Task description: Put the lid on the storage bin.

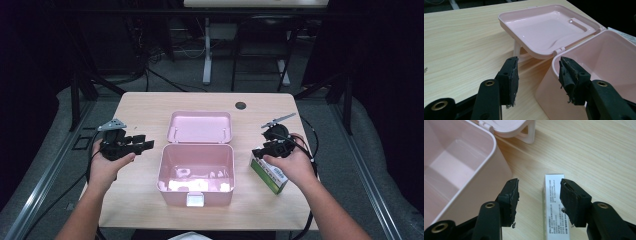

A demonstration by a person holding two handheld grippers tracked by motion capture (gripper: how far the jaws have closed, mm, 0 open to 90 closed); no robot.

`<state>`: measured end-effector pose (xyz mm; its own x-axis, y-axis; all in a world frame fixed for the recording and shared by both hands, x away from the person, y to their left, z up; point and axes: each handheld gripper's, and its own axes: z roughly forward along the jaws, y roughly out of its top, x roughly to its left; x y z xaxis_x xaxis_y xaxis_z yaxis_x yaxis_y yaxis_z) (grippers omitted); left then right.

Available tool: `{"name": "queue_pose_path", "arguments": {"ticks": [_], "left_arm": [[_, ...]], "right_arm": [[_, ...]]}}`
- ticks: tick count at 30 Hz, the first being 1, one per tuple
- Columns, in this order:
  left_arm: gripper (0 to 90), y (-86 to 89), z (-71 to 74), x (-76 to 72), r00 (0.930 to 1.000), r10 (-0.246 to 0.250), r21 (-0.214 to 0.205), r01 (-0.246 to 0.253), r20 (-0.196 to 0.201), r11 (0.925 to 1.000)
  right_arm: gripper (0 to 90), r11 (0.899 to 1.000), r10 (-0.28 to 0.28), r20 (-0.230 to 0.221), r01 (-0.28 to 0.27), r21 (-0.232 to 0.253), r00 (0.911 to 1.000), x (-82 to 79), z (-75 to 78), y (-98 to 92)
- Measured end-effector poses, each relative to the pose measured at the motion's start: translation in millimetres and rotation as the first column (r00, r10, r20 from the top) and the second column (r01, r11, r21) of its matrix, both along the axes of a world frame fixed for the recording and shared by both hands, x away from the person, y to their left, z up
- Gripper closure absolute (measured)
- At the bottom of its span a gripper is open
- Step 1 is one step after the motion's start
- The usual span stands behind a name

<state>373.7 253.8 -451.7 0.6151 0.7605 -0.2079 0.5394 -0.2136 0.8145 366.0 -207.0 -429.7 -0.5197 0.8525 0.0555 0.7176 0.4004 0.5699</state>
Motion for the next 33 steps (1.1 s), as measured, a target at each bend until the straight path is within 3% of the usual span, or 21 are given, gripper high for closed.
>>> {"name": "queue_pose_path", "arguments": {"ticks": [9, 15, 25, 33], "left_arm": [[49.8, 7.8, 0.6, -7.1, 0.9999, 0.016, 0.006, -0.016, 0.004, 0.9999], [49.8, 11.4, 1.2, -9.3, 0.9997, 0.023, 0.005, -0.023, 0.001, 0.9997], [49.8, 12.7, 1.0, -10.3, 0.9995, 0.031, -0.002, -0.031, 0.005, 0.9995], [49.8, 12.9, 0.4, -9.9, 0.9995, 0.033, -0.003, -0.033, 0.003, 0.9995]], "right_arm": [[49.4, 0.996, 0.008, -0.047, -0.012, -0.085, 0.9988, 15.3, 3.9, -1.6], [49.3, 0.989, 0.003, -0.098, -0.018, -0.148, 0.9951, 25.3, 4.2, -1.4], [50.2, 0.975, -0.005, -0.196, -0.039, -0.22, 0.9805, 34.7, -7.0, 0.6], [50.4, 0.97, -0.001, -0.273, -0.066, -0.234, 0.9621, 37.8, -15.7, 1.1]]}}
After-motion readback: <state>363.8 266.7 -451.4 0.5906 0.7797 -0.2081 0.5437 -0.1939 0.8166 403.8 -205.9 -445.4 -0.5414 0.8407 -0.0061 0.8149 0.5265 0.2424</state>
